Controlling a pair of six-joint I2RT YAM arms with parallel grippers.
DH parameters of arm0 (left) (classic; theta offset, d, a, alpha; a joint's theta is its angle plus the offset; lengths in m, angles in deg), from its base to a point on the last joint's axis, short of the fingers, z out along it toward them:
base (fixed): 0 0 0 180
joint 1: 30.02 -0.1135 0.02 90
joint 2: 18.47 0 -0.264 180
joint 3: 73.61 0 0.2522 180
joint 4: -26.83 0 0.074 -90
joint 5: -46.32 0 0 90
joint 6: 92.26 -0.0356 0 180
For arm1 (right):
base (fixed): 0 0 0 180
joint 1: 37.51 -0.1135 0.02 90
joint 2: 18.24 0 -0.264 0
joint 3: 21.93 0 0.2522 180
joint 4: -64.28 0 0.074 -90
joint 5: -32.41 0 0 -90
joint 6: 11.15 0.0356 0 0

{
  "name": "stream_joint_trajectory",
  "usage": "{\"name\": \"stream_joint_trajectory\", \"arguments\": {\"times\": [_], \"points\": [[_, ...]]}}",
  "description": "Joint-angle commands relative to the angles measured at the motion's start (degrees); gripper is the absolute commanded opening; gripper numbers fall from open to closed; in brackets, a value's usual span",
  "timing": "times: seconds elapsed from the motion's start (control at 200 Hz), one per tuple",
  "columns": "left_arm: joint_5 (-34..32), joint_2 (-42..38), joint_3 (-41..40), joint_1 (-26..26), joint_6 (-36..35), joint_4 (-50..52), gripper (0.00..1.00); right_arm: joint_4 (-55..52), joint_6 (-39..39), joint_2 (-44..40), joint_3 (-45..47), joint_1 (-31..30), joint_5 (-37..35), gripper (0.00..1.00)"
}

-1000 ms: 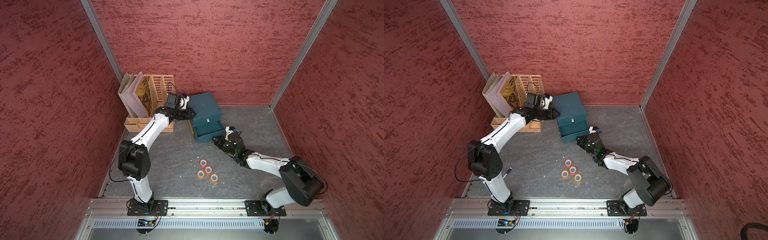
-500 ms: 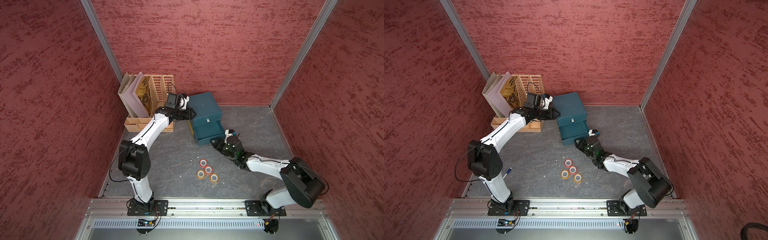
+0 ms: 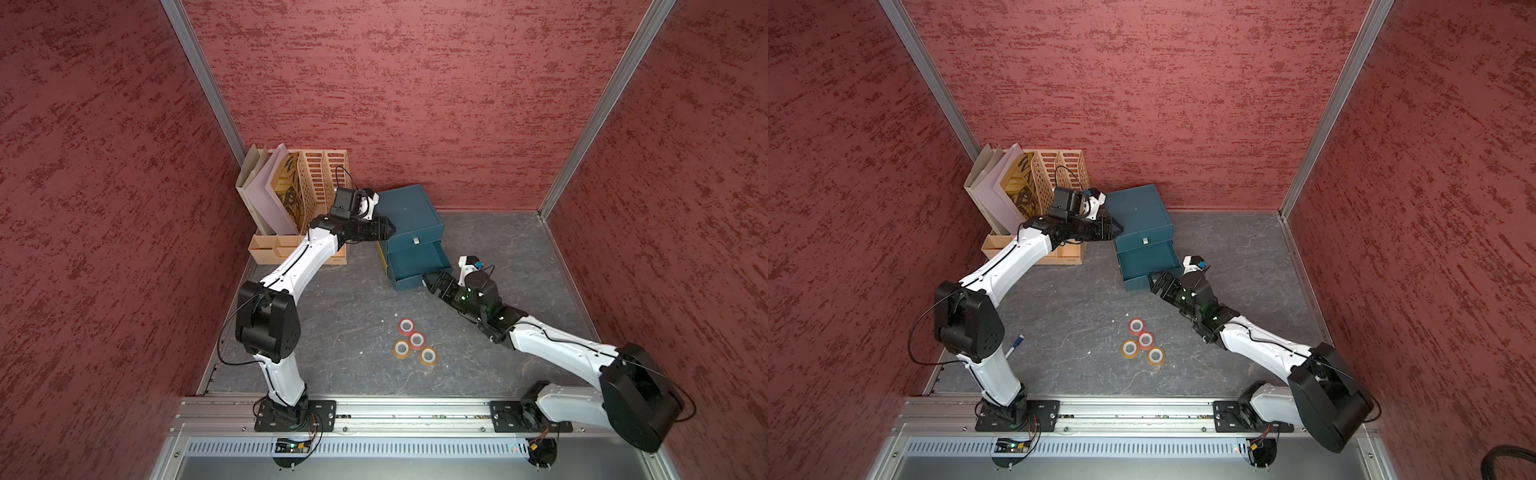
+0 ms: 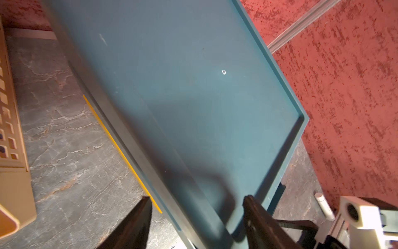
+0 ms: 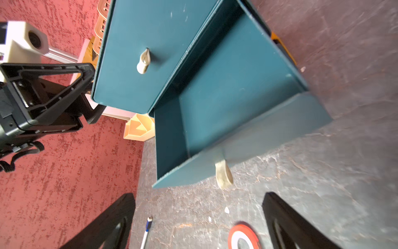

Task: Place the transparent tape into the drawer according to color
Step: Open the drawer in the storage box, then pick up the tape at the center of the board.

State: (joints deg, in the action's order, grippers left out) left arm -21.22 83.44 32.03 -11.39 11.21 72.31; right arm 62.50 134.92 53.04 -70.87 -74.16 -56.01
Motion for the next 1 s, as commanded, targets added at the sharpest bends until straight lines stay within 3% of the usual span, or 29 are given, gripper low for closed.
{"name": "stream_joint_trajectory", "arguments": {"times": [0.0,0.421,0.566,0.877,0.992], "points": [[1.0,-3.4,-1.5,0.2,0.1,-2.9,0.78,-9.9,-3.5,-3.3,0.3,-0.6,-1.4,0.99],[3.3,-10.8,-8.4,-0.2,2.6,-7.3,0.94,-39.7,-16.1,-12.0,-5.3,-2.3,2.4,0.99],[4.6,-14.0,-13.7,-0.2,4.1,-8.3,1.0,-48.7,-21.3,-10.9,-8.0,-4.1,4.6,0.99],[5.1,-25.8,-31.0,-0.2,7.3,-10.3,1.0,-61.6,-27.2,-5.1,-13.8,-10.7,4.3,0.98],[5.1,-28.9,-34.9,-0.3,7.5,-9.1,1.0,-63.8,-27.8,-2.7,-15.1,-13.0,3.2,0.9]]}}
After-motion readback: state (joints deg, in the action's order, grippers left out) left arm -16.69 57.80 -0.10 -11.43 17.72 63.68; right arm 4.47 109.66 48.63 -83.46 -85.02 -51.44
